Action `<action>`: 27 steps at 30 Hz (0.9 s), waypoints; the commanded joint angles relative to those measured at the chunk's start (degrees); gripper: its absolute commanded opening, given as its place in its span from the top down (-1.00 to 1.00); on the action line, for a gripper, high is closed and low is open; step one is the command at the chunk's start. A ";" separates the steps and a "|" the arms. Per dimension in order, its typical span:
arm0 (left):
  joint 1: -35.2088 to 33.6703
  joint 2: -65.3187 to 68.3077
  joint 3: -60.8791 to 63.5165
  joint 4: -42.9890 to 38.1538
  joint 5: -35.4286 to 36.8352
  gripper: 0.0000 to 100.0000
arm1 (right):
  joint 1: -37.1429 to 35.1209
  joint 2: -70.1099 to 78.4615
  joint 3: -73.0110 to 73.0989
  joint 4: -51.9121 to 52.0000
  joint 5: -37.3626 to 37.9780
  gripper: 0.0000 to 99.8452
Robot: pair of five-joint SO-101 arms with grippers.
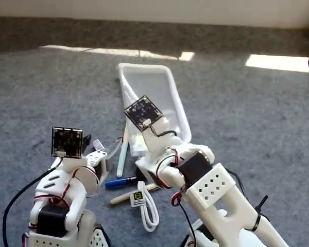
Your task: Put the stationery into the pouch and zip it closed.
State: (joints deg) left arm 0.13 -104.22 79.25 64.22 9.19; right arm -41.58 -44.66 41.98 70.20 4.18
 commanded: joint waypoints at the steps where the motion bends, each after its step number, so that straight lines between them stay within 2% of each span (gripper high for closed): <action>1: -7.16 -0.31 -0.48 -1.32 0.53 0.43 | 0.48 -2.07 2.07 -2.86 0.18 0.89; 3: -10.95 -0.31 -0.40 -1.41 0.62 0.43 | 0.22 -2.07 3.65 -3.12 -0.97 0.76; 6: -14.29 -0.31 0.04 -1.41 0.62 0.43 | 0.13 -1.98 4.18 -3.12 -6.95 0.63; 13: -15.34 -0.31 0.75 -1.49 0.62 0.43 | -6.46 3.91 4.18 -4.26 -12.22 0.64; 20: -15.34 -0.31 1.01 -1.32 0.62 0.43 | -6.55 16.75 1.89 -7.69 -15.03 0.64; 27: -15.34 -0.31 1.63 -1.67 0.62 0.43 | -6.55 21.93 1.27 -11.65 -18.29 0.64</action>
State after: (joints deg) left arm -14.73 -104.22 81.36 63.78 9.19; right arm -47.38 -22.95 46.73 60.09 -12.79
